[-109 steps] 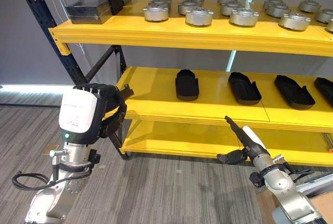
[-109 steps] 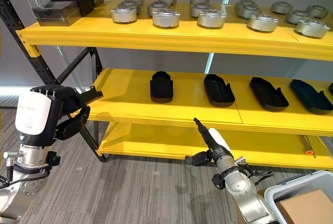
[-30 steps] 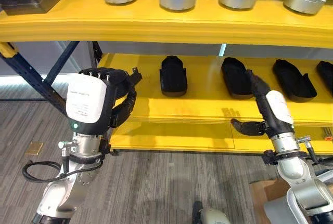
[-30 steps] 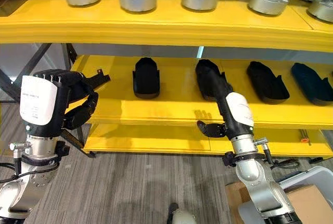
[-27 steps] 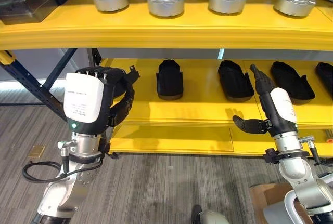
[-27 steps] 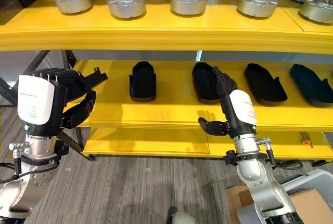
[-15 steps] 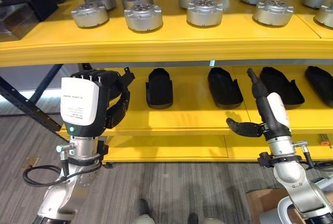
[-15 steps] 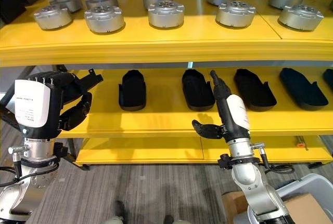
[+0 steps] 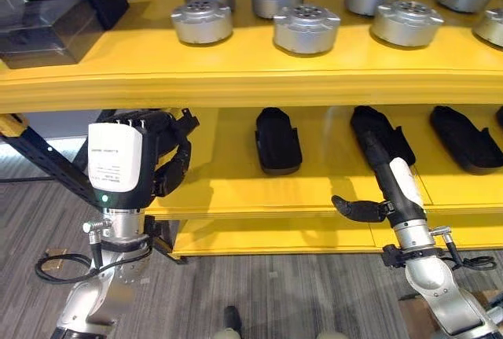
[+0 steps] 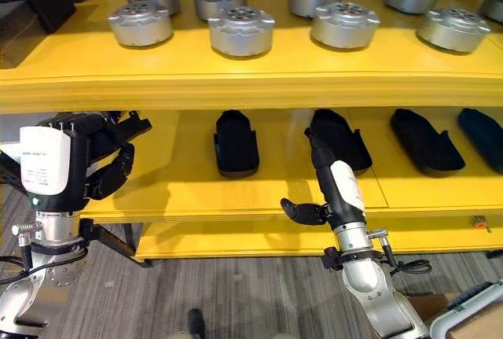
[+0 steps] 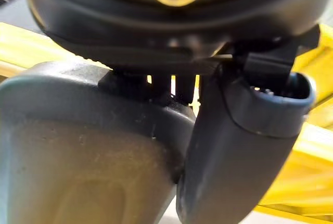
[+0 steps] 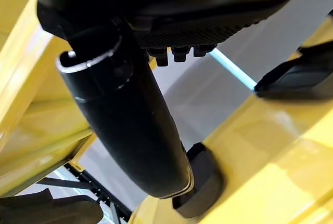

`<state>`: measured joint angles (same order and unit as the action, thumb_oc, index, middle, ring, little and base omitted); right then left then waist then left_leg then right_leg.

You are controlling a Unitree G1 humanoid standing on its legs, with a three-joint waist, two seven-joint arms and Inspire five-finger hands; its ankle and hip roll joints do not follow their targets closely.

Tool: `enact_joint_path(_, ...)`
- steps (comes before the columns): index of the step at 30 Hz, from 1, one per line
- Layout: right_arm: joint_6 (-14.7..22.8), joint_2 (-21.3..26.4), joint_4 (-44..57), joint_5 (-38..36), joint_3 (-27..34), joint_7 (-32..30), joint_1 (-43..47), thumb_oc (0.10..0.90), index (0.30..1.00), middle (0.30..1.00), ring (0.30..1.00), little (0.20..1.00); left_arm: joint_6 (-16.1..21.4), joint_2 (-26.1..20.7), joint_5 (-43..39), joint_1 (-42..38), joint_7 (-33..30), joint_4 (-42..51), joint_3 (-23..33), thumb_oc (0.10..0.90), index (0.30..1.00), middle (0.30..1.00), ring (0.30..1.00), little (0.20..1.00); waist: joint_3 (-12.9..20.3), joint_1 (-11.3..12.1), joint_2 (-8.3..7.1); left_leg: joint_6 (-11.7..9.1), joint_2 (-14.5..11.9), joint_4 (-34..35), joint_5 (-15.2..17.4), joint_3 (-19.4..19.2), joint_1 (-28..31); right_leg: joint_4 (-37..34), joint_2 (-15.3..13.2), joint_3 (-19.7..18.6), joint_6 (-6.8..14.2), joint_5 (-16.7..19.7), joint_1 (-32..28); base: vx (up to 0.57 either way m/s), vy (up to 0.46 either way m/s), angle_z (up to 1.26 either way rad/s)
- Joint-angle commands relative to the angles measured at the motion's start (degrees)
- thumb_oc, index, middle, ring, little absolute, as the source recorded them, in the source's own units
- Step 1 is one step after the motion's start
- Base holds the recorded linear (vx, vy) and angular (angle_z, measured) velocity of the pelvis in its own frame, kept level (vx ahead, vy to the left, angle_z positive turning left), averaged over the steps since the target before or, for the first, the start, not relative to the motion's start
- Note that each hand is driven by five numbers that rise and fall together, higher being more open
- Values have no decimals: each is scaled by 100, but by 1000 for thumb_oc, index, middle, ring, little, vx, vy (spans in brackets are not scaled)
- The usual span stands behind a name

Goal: Move parts from the plastic box to the shelf.

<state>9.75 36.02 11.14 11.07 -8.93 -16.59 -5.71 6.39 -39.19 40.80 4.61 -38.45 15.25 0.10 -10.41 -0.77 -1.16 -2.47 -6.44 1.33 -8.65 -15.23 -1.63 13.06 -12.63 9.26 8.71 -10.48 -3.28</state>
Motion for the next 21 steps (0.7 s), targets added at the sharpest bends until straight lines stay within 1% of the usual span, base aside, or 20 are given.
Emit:
enact_joint_path(1, 353, 205, 722, 41, 389, -243, 511, 900, 1000, 1000, 1000, 1000, 157, -86, -4, -740, -516, 532, 387, 400, 300, 300, 300, 300, 204, -54, 94, -350, -627, -446, 480, 176, -209, 210, 312, 332, -386, -77, -138, 31, 123, 0)
enact_joint_path(5, 288, 202, 708, 128, 383, -391, 625, 900, 1000, 1000, 1000, 1000, 213, -118, 90, -682, -582, 512, 434, 400, 300, 300, 300, 300, 218, 68, 19, -303, -532, -555, 562, 156, -335, -31, 195, 384, -300, 24, -242, 35, 86, -1)
enact_joint_path(7, 260, 223, 756, 318, 394, -521, 663, 900, 1000, 1000, 1000, 1000, 263, -139, 36, -670, -521, 514, 446, 400, 300, 300, 300, 300, 223, 118, -10, -289, -508, -618, 584, 152, -414, -127, 153, 397, -270, 61, -293, 24, 60, 0)
enact_joint_path(8, 322, 242, 789, 680, 395, -768, 712, 900, 1000, 1000, 1000, 1000, 322, -151, -183, -668, -349, 504, 431, 400, 300, 300, 300, 300, 228, 153, -26, -274, -487, -674, 613, 150, -460, -180, 125, 401, -247, 88, -316, 19, 68, -1)
enact_joint_path(9, 371, 255, 792, 834, 389, -877, 758, 900, 1000, 1000, 1000, 1000, 324, -151, -233, -674, -316, 500, 412, 400, 300, 300, 300, 300, 222, 177, -38, -269, -480, -708, 626, 152, -492, -202, 110, 405, -237, 98, -328, 13, 85, 0)
enact_joint_path(10, 492, 286, 786, 1104, 375, -1043, 852, 900, 1000, 1000, 1000, 1000, 373, -163, -233, -728, -382, 478, 354, 400, 300, 300, 300, 300, 214, 219, -57, -249, -466, -807, 672, 156, -572, -241, 83, 402, -214, 113, -349, 6, 90, -2)
enact_joint_path(11, 573, 325, 822, 1189, 342, -1061, 945, 900, 1000, 1000, 1000, 1000, 489, -149, -283, -797, -450, 490, 292, 400, 300, 300, 300, 300, 211, 259, -68, -230, -451, -891, 703, 155, -637, -267, 56, 408, -203, 119, -374, 5, 144, -6)
enact_joint_path(12, 586, 355, 844, 1182, 258, -1019, 1072, 900, 1000, 1000, 1000, 1000, 563, -106, -225, -899, -443, 541, 202, 400, 300, 300, 300, 300, 203, 322, -86, -199, -419, -1021, 752, 155, -736, -295, 26, 409, -190, 125, -419, 5, 126, -9)
enact_joint_path(13, 584, 363, 839, 1154, 243, -1017, 1108, 900, 1000, 1000, 1000, 1000, 563, -97, -200, -925, -429, 553, 185, 400, 300, 300, 300, 300, 197, 335, -90, -188, -411, -1066, 776, 154, -764, -303, 16, 410, -182, 127, -426, 0, 123, -5)
enact_joint_path(14, 585, 374, 842, 1099, 196, -1025, 1172, 900, 1000, 1000, 1000, 1000, 560, -96, -177, -976, -396, 582, 137, 400, 300, 300, 300, 300, 193, 358, -99, -167, -396, -1135, 813, 155, -806, -303, 6, 414, -173, 124, -446, 15, 166, 2)
enact_joint_path(15, 574, 413, 851, 987, 123, -1098, 1298, 900, 1000, 1000, 1000, 1000, 513, -120, -215, -1123, -252, 612, 23, 400, 300, 300, 300, 300, 193, 408, -152, -106, -336, -1335, 934, 117, -916, -285, -14, 446, -156, 75, -537, 22, 176, 2)
enact_joint_path(17, 570, 420, 825, 782, 120, -1080, 1346, 900, 1000, 1000, 1000, 1000, 481, -138, -323, -1190, -129, 586, -26, 400, 300, 300, 300, 300, 200, 437, -189, -53, -301, -1479, 1034, 69, -971, -257, -33, 503, -137, 40, -581, 27, 156, -1)
enact_joint_path(18, 556, 412, 819, 715, 121, -1091, 1358, 900, 1000, 1000, 1000, 1000, 468, -139, -350, -1210, -91, 562, -41, 400, 300, 300, 300, 300, 203, 447, -198, -21, -287, -1507, 1068, 50, -964, -196, -34, 540, -130, 23, -575, 50, 218, 0)
enact_joint_path(19, 562, 372, 799, 756, 131, -1120, 1382, 900, 1000, 1000, 1000, 1000, 476, -137, -463, -1253, -12, 482, -63, 400, 300, 300, 300, 300, 183, 459, -194, 93, -253, -1517, 1167, 8, -859, 312, -104, 632, -105, 21, -432, 84, 266, -4)
enact_joint_path(20, 550, 316, 777, 727, 112, -1091, 1408, 900, 1000, 1000, 1000, 1000, 532, -111, -434, -1269, 6, 412, -64, 400, 300, 300, 300, 300, 144, 470, -187, 182, -199, -1501, 1279, -39, -712, 995, -214, 687, -84, 78, -183, 96, 271, -2)
enact_joint_path(21, 534, 281, 763, 713, 92, -1077, 1421, 900, 1000, 1000, 1000, 1000, 546, -99, -395, -1273, 4, 393, -66, 400, 300, 300, 300, 300, 126, 472, -178, 229, -173, -1475, 1311, -57, -637, 1308, -242, 695, -76, 154, -42, 101, 207, -11)
